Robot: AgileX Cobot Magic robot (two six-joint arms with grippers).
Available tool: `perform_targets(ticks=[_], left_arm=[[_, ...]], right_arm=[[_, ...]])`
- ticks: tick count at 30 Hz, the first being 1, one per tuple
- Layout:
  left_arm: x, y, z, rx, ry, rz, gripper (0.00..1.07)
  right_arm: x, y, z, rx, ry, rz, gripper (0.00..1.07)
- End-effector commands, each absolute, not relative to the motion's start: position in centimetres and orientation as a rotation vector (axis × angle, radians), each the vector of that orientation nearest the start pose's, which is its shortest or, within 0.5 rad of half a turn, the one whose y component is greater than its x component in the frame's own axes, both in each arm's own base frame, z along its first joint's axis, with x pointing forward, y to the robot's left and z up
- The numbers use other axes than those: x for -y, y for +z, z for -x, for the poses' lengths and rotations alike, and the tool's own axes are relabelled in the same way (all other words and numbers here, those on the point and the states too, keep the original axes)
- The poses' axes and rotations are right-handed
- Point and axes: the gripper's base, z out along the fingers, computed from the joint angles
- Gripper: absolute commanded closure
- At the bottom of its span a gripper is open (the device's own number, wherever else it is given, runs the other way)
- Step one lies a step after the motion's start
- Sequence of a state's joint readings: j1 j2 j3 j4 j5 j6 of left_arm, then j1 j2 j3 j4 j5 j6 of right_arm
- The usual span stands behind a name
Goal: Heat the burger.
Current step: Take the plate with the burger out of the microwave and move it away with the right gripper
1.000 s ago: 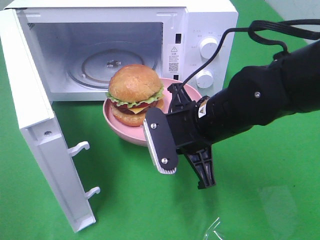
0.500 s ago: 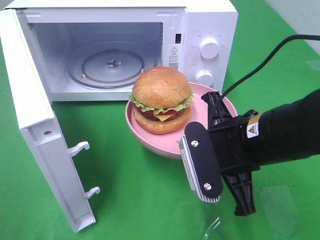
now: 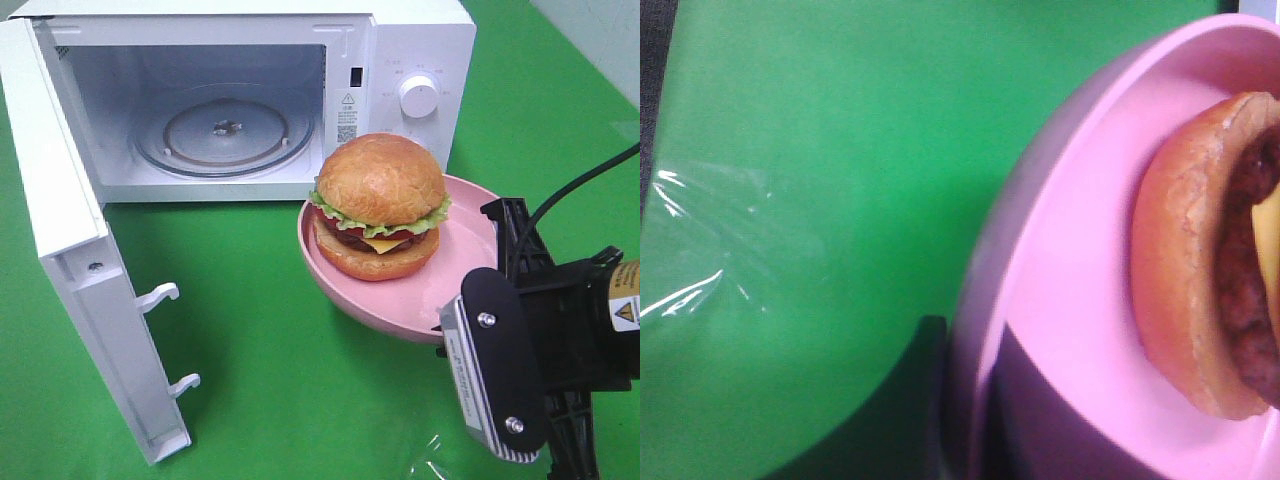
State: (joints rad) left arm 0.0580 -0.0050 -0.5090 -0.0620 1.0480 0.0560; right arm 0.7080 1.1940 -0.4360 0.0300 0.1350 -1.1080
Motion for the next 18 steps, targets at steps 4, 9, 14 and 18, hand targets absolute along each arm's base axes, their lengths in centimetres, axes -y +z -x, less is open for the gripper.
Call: perform_targets(ticks=[4, 9, 14, 18], left_arm=[[0.6, 28.0, 0.8, -1.993, -0.008, 0.004, 0.07], [0.6, 28.0, 0.8, -1.993, -0.008, 0.004, 0.07], [0.6, 28.0, 0.8, -1.993, -0.008, 0.004, 0.07], [0.6, 28.0, 0.8, -1.993, -0.008, 0.004, 0.07]], right_arm=[[-12.3, 21.4, -15.1, -1.513, -0.214, 1.772, 1.07], [-11.5, 21.6, -14.8, -1.591, -0.249, 1.75, 1.07], [-10.3, 21.6, -14.8, -1.716, -0.329, 1.698, 1.07], [-9.0, 21.6, -15.1, -1.922, -0.418, 1.504, 1.07]])
